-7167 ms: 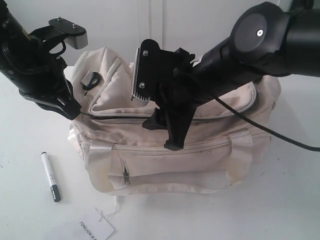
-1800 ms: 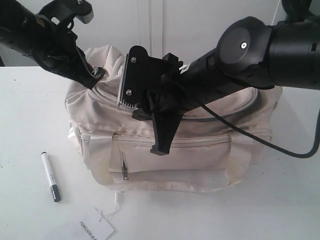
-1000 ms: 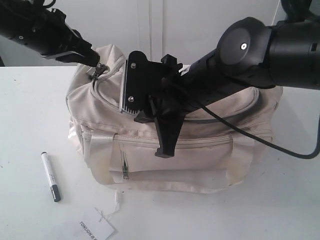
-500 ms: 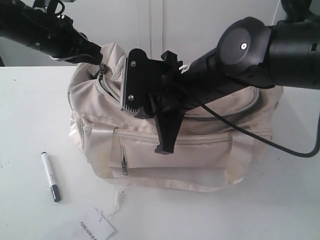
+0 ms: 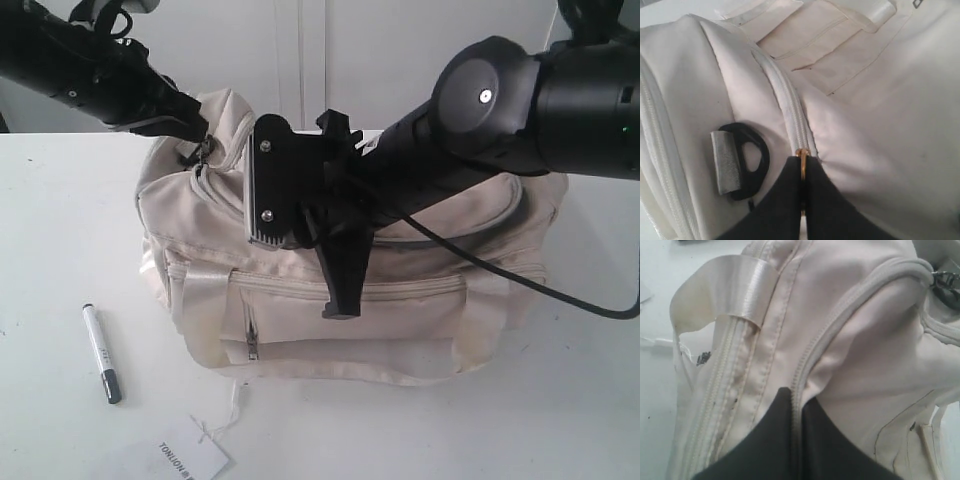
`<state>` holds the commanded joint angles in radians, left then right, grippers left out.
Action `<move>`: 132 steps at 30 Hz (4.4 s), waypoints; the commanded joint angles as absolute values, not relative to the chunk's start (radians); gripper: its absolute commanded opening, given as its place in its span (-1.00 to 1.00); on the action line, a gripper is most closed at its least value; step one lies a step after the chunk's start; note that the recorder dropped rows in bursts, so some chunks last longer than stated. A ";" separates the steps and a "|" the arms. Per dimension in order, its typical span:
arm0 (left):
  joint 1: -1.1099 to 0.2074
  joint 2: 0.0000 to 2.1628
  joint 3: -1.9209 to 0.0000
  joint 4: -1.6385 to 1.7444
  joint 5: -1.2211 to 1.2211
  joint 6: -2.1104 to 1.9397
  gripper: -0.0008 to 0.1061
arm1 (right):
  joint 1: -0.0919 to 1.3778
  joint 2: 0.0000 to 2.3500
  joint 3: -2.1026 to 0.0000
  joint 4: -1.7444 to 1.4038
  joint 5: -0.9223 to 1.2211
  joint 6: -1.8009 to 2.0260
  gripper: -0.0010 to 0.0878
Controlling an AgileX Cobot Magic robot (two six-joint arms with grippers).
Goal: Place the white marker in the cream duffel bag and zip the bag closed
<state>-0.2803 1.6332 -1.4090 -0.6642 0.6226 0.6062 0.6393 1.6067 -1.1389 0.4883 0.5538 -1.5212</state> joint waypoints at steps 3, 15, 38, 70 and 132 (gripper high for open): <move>-0.280 1.633 -1.409 -0.664 0.638 0.606 -0.99 | 0.639 1.607 -1.139 0.488 0.582 -1.514 -0.98; -0.280 1.633 -1.409 -0.664 0.638 0.606 -0.99 | 0.639 1.579 -1.139 0.500 0.537 -1.422 0.05; -0.280 1.633 -1.409 -0.664 0.638 0.606 -0.99 | 0.791 1.555 -1.125 0.682 0.252 -1.301 0.05; -0.280 1.633 -1.409 -0.664 0.626 0.604 -0.99 | 0.791 1.670 -1.112 0.677 0.162 -1.299 -0.98; -0.280 1.665 -1.409 -0.669 0.334 0.606 -0.76 | 0.787 1.567 -1.116 0.656 0.199 -1.095 -0.04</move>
